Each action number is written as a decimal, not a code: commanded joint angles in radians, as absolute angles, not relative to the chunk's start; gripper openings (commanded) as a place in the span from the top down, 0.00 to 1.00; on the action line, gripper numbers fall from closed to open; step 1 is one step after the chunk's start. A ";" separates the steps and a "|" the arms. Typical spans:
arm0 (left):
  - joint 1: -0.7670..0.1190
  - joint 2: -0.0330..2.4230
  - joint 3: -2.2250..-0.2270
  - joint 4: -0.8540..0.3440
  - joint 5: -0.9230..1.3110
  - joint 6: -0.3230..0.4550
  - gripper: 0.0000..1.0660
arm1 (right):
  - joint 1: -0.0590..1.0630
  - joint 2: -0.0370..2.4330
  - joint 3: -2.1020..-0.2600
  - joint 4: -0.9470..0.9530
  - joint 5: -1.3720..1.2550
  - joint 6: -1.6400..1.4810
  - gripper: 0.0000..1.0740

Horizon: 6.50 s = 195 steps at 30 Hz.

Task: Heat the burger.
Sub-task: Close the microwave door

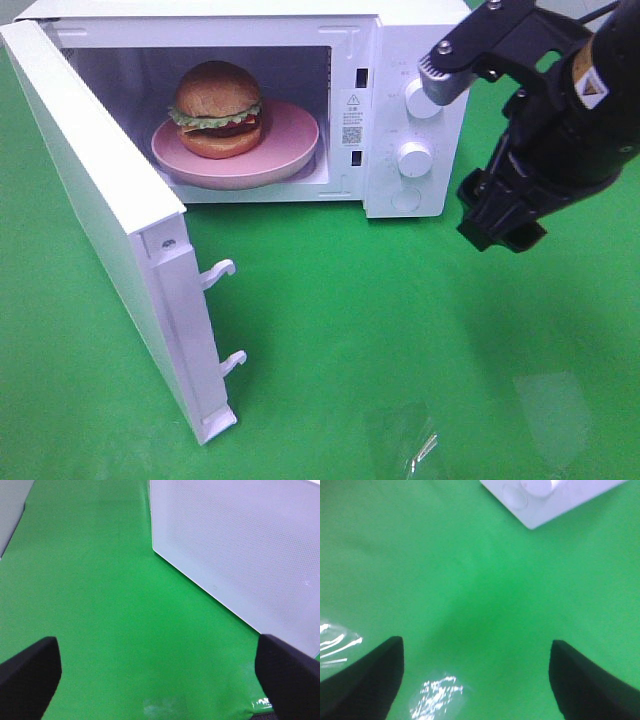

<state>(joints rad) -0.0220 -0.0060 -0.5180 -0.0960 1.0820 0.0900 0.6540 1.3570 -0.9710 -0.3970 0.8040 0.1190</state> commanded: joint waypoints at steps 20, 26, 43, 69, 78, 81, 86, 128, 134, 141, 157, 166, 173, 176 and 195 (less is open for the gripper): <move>-0.020 -0.022 -0.516 -0.102 1.069 0.091 0.08 | 0.652 0.921 -0.798 -0.170 0.983 0.032 0.29; -0.020 -0.022 -0.516 -0.102 1.069 0.091 0.08 | 0.652 0.759 -0.698 -0.170 0.972 0.048 0.29; -0.020 -0.022 -0.516 -0.102 1.069 0.091 0.08 | 0.391 0.464 -0.513 -0.066 0.824 0.103 0.29; -0.020 -0.022 -0.516 -0.102 1.069 0.091 0.08 | 0.034 -0.009 -0.494 -0.035 0.960 0.103 0.29; -0.020 -0.019 -0.516 -0.102 1.069 0.091 0.08 | 0.034 -0.031 -0.492 -0.035 0.960 0.100 0.29; -0.020 -0.019 -0.516 -0.102 1.069 0.091 0.08 | 0.034 -0.031 -0.492 -0.035 0.960 0.100 0.29; -0.020 -0.019 -0.516 -0.102 1.069 0.091 0.08 | 0.034 -0.031 -0.492 -0.035 0.960 0.100 0.29; -0.020 -0.007 -0.525 -0.106 1.059 0.085 0.09 | 0.034 -0.031 -0.492 -0.035 0.960 0.103 0.29; -0.020 0.002 -0.549 -0.088 1.001 0.085 0.15 | 0.034 -0.031 -0.492 -0.035 0.960 0.103 0.29; -0.020 0.067 -0.550 -0.083 0.875 0.086 0.33 | 0.034 -0.031 -0.492 -0.035 0.960 0.103 0.29; -0.020 0.443 -0.545 -0.087 0.546 0.086 0.86 | 0.034 -0.031 -0.492 -0.035 0.960 0.103 0.29; -0.020 0.619 -0.430 -0.087 0.131 0.116 1.00 | 0.034 -0.031 -0.492 -0.035 0.960 0.101 0.29; -0.020 0.737 -0.308 -0.087 -0.192 0.115 1.00 | 0.034 -0.031 -0.492 -0.035 0.960 0.101 0.29; -0.020 0.776 -0.285 -0.087 -0.277 0.108 1.00 | 0.034 -0.031 -0.492 -0.035 0.960 0.101 0.29; -0.020 1.218 -0.259 0.194 -0.751 -0.098 1.00 | 0.034 -0.031 -0.492 -0.035 0.960 0.100 0.29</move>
